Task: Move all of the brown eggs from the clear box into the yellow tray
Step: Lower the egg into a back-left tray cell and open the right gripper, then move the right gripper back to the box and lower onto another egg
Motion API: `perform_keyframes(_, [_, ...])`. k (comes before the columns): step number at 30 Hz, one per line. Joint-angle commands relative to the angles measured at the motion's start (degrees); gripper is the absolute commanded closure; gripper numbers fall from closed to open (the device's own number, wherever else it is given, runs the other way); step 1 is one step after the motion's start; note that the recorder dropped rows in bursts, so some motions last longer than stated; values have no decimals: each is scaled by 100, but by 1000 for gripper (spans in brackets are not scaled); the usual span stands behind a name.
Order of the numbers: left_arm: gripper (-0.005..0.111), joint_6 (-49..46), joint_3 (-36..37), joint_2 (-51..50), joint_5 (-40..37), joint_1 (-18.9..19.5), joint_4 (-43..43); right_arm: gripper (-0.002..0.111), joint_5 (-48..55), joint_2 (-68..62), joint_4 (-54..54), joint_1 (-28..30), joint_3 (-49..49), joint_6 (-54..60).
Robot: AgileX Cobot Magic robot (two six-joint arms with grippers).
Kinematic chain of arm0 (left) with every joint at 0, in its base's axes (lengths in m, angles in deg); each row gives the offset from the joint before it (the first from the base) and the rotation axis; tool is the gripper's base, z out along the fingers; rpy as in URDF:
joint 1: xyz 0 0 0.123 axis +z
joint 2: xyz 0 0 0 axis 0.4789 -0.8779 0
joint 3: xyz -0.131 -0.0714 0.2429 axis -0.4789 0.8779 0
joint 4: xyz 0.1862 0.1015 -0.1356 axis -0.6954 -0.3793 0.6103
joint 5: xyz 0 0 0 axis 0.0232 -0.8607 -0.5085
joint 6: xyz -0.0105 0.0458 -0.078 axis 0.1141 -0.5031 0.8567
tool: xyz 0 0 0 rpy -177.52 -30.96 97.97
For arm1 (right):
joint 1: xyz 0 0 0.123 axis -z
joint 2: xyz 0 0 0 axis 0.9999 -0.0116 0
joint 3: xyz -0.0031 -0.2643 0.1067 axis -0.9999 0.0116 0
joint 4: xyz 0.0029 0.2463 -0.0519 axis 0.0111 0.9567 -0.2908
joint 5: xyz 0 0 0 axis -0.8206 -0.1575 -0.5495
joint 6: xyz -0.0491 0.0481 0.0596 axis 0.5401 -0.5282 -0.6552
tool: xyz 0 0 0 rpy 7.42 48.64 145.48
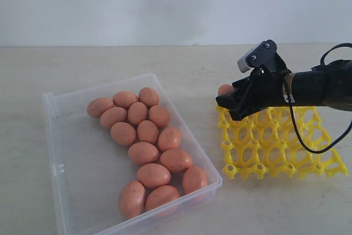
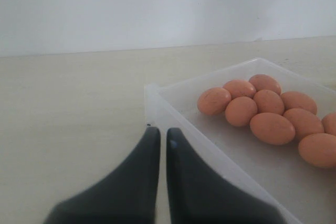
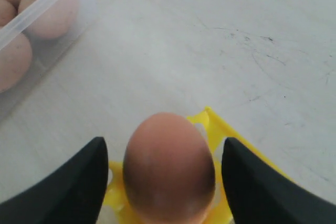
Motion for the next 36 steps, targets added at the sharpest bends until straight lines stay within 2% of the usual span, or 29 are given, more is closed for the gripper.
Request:
perform_keyframes(1, [103,-3,23,12,49,-32,-10,50,-28,16,8,3,-15,98])
perform_keyframes(12, [103,-3,23,12,49,-32,-10,50,-52,799,299,3,-15,166])
perform_keyframes(17, [103,-3,23,12,49,-32,-10,53,-52,1298,837,3,-15,-70])
perform_keyframes(19, [103,-3,23,12,49,-32,-10,69,-52,1460,738,-21,-15,-288])
perform_keyframes(22, [103,-3,23,12,49,-32,-10,102,-95,1590,31,-154,-15,-502])
perform_keyframes(23, [103,-3,23,12,49,-32,-10,109,-155,1600,-181,-225,-15,-502])
perform_keyframes(27, [103,-3,23,12,49,-32,-10,108,-192,1623,-322,-886,-26,-573])
perform_keyframes(30, [103,-3,23,12,49,-32,-10,108,248,1623,-868,-1614,-131,-1045])
perform_keyframes(33, [103,-3,23,12,49,-32,-10,108,1061,1575,-2125,-2462,-418,-2396])
perform_keyframes(35, [103,-3,23,12,49,-32,-10,108,1508,1536,-3223,-3002,-643,-3862])
perform_keyframes(36, [103,-3,23,12,49,-32,-10,108,1603,1526,-3409,-3210,-743,-4573])
